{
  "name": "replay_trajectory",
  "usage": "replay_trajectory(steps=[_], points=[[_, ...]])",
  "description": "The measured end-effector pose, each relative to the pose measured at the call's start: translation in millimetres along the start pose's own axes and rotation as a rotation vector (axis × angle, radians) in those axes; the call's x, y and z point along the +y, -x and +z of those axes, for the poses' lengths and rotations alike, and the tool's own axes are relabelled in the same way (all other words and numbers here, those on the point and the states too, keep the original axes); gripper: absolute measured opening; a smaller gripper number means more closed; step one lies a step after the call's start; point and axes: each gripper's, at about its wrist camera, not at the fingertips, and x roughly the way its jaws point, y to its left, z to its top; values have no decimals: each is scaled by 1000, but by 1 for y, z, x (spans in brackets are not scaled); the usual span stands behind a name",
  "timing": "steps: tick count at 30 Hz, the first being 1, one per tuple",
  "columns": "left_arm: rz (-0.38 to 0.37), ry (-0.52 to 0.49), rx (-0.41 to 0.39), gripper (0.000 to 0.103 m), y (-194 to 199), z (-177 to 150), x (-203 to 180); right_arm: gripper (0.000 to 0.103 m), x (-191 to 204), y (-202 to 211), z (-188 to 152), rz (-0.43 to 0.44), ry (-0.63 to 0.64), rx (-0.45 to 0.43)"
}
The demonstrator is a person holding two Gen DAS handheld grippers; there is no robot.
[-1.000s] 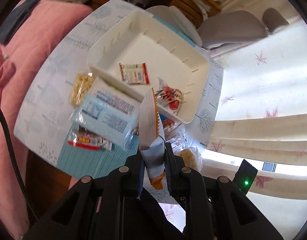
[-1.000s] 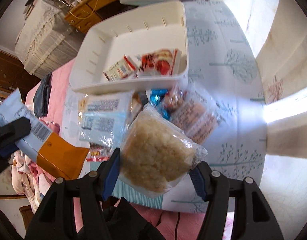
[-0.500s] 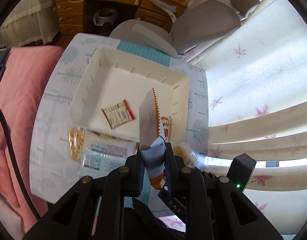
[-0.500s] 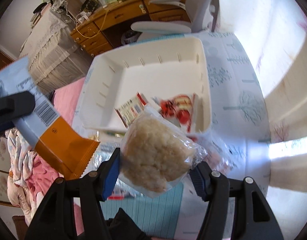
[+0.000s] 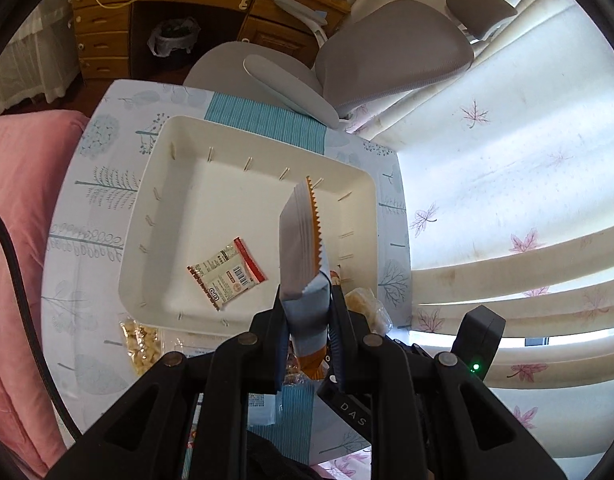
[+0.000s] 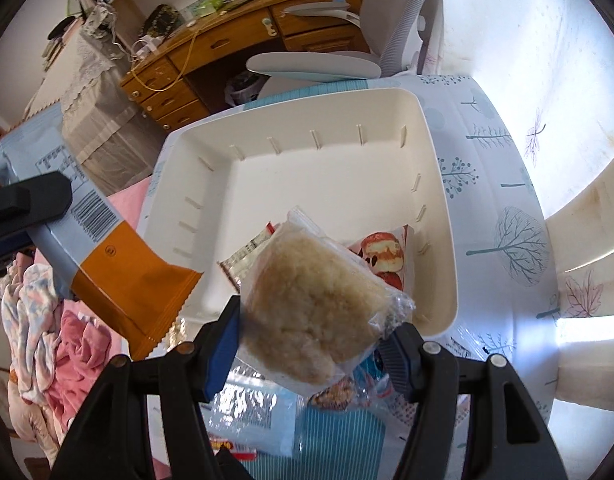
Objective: Organize snacks
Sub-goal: 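Carry both snacks over the white tray and release them inside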
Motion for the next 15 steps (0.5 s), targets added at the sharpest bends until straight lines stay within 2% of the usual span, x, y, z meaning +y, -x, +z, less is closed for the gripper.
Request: replay_trajectory(steps=[4, 5, 6, 8, 10, 11, 13, 15], points=[[-33, 3, 18, 16, -15, 6, 15, 65, 1, -12, 5, -21, -15, 19], [-38, 8, 29, 19, -19, 6, 18, 65, 1, -16, 5, -28, -22, 26], [-40, 16, 41, 23, -24, 8, 22, 65, 0, -18, 6, -31, -28, 31], [-28, 24, 63, 48, -32, 9, 28, 66, 0, -23, 7, -38, -35, 48], [-13, 30, 82, 62, -38, 10, 34, 71, 1, -28, 7, -47, -37, 64], [-14, 35, 88, 63, -40, 10, 36, 74, 1, -30, 8, -49, -39, 70], [-17, 47, 105, 65, -44, 11, 42, 88, 0, -30, 8, -50, -51, 67], [-8, 59, 117, 67, -46, 11, 46, 88, 0, -30, 9, -54, -59, 63]])
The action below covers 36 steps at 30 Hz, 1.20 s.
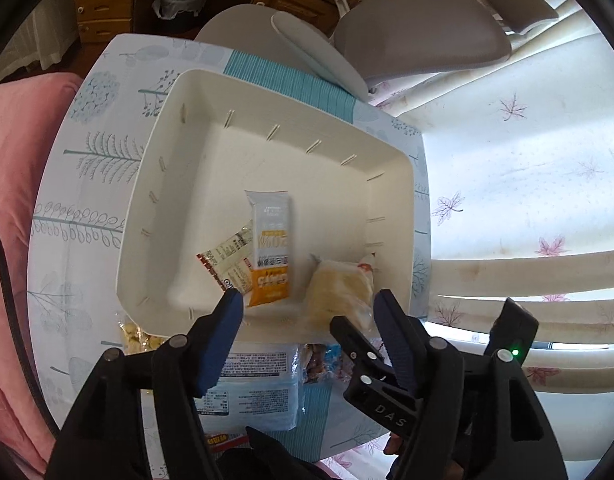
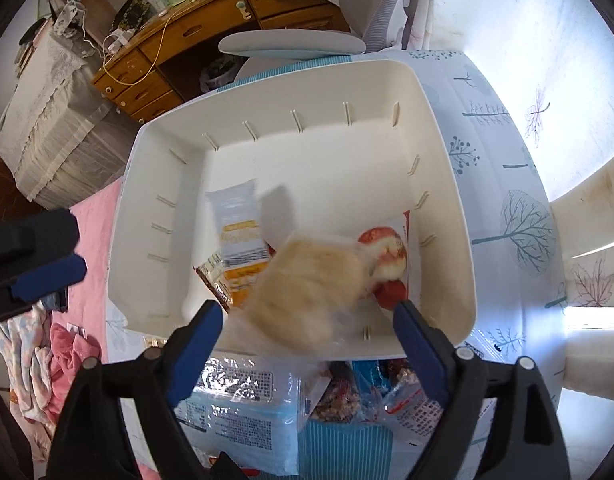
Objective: Organize snacks
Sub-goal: 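Carry both snacks over the white tray and release them inside, then move both tools back toward the remaining snack pile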
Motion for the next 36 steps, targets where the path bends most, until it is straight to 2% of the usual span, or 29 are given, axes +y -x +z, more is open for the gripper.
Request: replay_trajectory(steps=[4, 10, 17, 30, 36], points=[[13, 3, 3, 67, 1, -1, 3, 88, 1, 3, 0, -14, -6, 3], [-12, -2, -19, 67, 9, -8, -3, 88, 0, 14, -5, -14, -4, -19], [5, -33, -42, 67, 19, -29, -17, 88, -7, 37, -12, 33, 3, -69], [30, -6, -147, 68, 48, -106, -35, 89, -30, 88, -52, 103, 96, -138], [29, 26, -186, 75, 53, -150, -38, 89, -46, 105, -74, 110, 142, -157]])
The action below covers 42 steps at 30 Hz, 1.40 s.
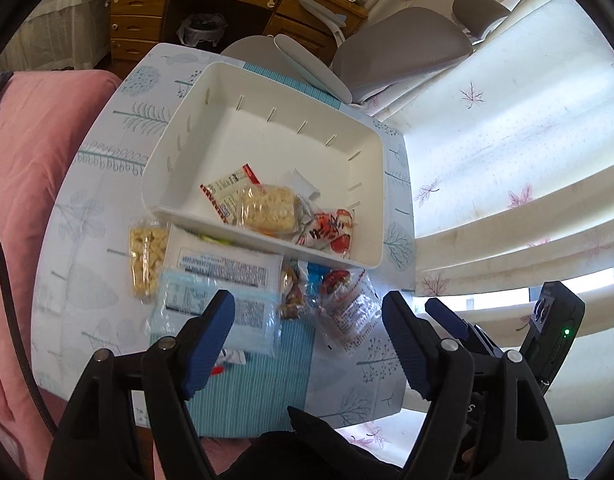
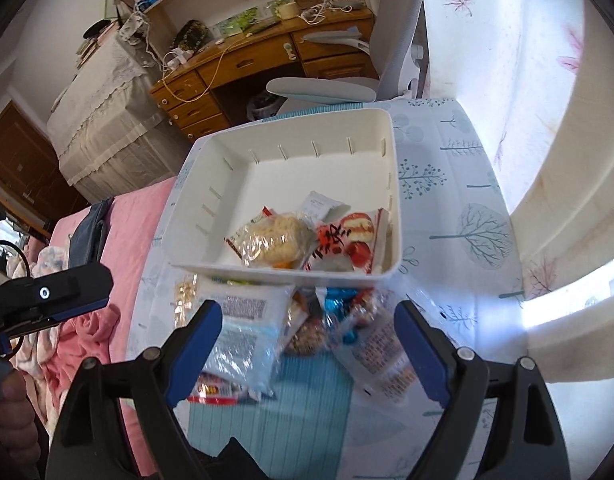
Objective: Organize snacks
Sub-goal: 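Move both tools back toward the remaining snack pile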
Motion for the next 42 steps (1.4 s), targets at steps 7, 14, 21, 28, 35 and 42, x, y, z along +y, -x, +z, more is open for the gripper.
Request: replay_trajectory(steps=[7, 14, 21, 28, 35, 42], points=[[5, 60, -49, 81, 12, -47, 0, 89, -14, 19, -27, -2, 44, -7], [48, 76, -63, 82, 15, -84, 7, 89, -27, 31, -53, -4, 78, -19], [93, 90, -18, 84, 5, -108, 20, 88, -41, 25, -76, -38, 88, 1], [141, 91, 50, 84, -16, -113, 36, 88, -51, 10, -89, -88, 85, 39], [189, 77, 87, 85, -37, -101, 56, 88, -60, -14, -90, -116, 54, 108], [137, 153, 140, 85, -66, -79, 79, 88, -69, -42, -85, -124, -24, 197]])
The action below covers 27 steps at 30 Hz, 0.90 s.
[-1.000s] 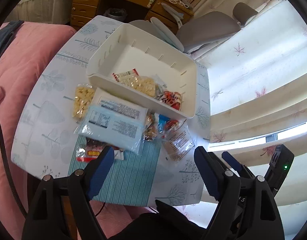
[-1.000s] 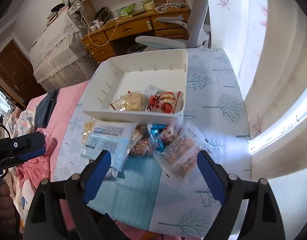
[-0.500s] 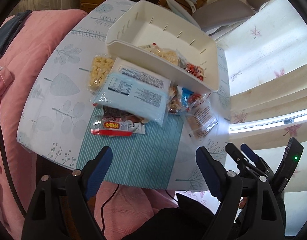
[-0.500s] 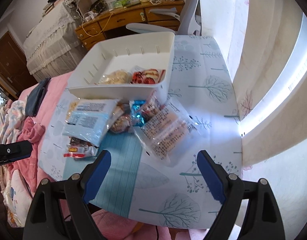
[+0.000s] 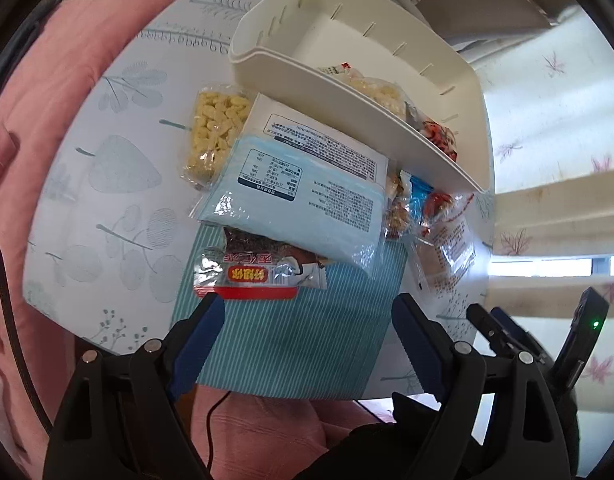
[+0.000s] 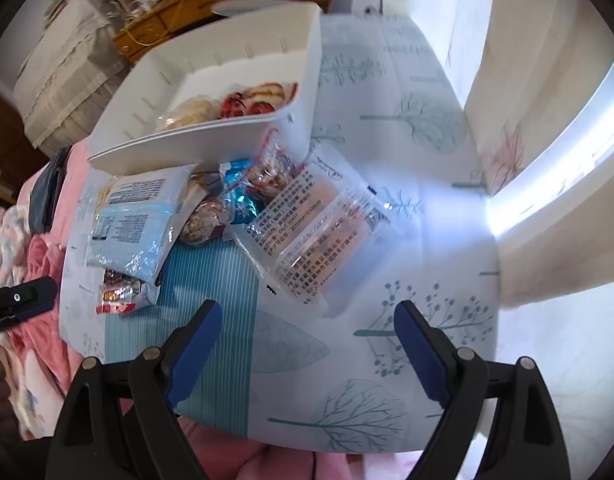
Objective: Organize snacks
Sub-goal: 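Move both tools back toward the remaining snack pile, then grasp the light blue packet with the left tool while the right tool grasps the clear bread packet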
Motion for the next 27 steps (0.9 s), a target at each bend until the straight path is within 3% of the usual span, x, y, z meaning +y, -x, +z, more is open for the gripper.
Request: replay_trajectory(steps=[6, 11, 22, 27], points=[[-22, 109, 32, 85, -25, 23, 11, 88, -6, -22, 14, 28, -90, 76], [-53, 228, 73, 85, -45, 40, 23, 88, -23, -44, 23, 77, -240, 152], [-197, 565, 204, 84, -87, 60, 54, 88, -51, -74, 35, 128, -495, 246], [-189, 636, 241, 76, -97, 65, 59, 88, -55, -83, 43, 150, -558, 255]])
